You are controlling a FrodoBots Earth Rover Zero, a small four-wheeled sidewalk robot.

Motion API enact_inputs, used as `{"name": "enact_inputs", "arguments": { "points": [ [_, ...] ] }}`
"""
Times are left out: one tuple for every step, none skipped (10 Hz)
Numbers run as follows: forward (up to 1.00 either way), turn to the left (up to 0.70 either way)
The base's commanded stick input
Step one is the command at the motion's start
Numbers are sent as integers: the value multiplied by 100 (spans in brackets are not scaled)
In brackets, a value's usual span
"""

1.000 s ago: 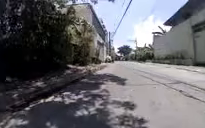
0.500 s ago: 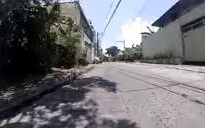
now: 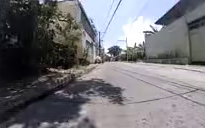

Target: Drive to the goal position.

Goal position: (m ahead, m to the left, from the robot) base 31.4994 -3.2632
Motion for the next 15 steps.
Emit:
{"name": "enact_inputs", "arguments": {
  "points": [
    [100, -1],
    [100, -1],
    [100, -1],
    [100, -1],
    [100, -1],
    [100, -1],
    [100, -1],
    [100, -2],
    [100, -15],
    [100, -36],
    [100, -39],
    [100, -39],
    [100, -10],
    [100, -2],
    [100, -1]
  ]
}}
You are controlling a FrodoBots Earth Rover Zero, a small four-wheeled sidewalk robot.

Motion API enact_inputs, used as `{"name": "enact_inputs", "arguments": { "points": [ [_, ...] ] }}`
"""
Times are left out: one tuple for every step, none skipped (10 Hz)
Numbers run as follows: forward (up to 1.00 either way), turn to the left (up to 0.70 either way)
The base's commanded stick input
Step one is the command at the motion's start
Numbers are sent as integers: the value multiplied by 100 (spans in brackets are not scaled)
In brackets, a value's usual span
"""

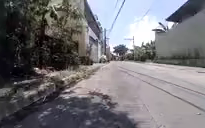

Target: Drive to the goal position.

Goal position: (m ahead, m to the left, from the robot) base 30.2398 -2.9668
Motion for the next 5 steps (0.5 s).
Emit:
{"name": "enact_inputs", "arguments": {
  "points": [
    [100, -1],
    [100, -3],
    [100, -3],
    [100, -3],
    [100, -3]
  ]
}}
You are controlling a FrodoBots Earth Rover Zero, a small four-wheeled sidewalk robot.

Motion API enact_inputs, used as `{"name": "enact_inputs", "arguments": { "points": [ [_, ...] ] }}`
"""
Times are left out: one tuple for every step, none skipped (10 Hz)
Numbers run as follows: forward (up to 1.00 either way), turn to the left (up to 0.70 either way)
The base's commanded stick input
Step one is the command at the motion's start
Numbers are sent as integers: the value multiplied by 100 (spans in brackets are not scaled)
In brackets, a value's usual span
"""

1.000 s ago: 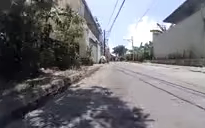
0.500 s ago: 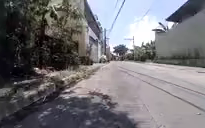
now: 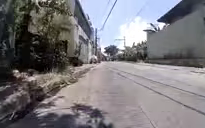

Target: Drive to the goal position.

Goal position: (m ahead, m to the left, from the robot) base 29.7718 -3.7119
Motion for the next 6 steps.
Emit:
{"name": "enact_inputs", "arguments": {
  "points": [
    [100, -3],
    [100, -3],
    [100, -7],
    [100, -26],
    [100, -39],
    [100, -32]
  ]
}}
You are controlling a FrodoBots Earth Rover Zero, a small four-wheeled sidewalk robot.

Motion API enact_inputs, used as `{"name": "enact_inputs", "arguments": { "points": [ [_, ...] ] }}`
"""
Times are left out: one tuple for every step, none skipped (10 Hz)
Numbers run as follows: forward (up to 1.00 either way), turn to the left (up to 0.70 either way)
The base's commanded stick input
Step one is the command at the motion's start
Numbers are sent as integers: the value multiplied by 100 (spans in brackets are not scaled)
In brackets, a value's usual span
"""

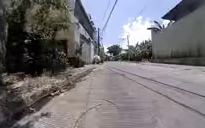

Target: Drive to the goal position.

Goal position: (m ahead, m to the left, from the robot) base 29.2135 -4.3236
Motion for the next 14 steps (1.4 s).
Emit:
{"name": "enact_inputs", "arguments": {
  "points": [
    [100, -1],
    [100, -1],
    [100, -1],
    [100, -1],
    [100, -1],
    [100, -1],
    [100, -1],
    [100, -1],
    [100, -1],
    [100, -1],
    [100, -6],
    [100, -27],
    [100, -39],
    [100, -39]
  ]
}}
